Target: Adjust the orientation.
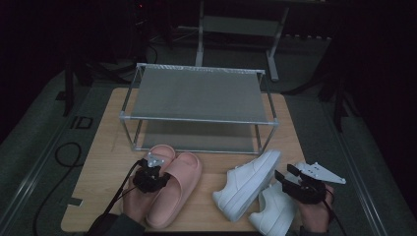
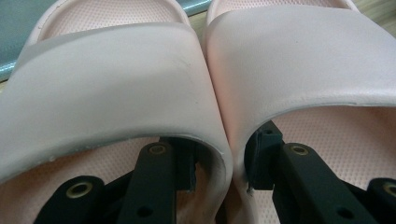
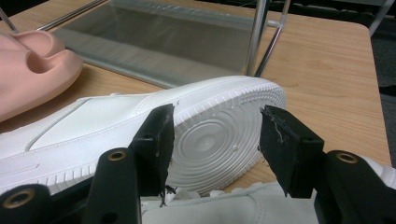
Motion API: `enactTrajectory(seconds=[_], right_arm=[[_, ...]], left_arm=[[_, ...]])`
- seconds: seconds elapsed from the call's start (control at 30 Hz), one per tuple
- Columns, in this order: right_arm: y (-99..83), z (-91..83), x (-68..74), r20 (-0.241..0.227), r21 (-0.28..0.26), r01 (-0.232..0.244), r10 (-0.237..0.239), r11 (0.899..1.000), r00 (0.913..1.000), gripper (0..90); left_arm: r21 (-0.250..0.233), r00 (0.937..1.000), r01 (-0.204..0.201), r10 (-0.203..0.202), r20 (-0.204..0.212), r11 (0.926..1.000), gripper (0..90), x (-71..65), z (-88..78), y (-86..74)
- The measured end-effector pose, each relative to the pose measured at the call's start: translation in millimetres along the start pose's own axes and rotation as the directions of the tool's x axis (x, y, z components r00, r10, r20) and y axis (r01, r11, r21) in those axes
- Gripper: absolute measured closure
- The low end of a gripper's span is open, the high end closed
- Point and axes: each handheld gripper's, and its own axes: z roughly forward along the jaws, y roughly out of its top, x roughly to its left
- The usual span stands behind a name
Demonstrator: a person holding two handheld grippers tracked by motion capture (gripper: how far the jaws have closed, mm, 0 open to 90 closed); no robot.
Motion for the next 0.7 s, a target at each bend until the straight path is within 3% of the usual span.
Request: enactTrajectory(seconds=[0.7], right_arm=[[0.7, -3.5, -2.3, 0.008, -0.008, -0.005, 0.005, 1.000, 1.0000, 44.5]], left_arm=[[-0.021, 0.9999, -0.016, 0.016, -0.001, 0.9996, 68.9, 0.6, -6.8, 7.4]])
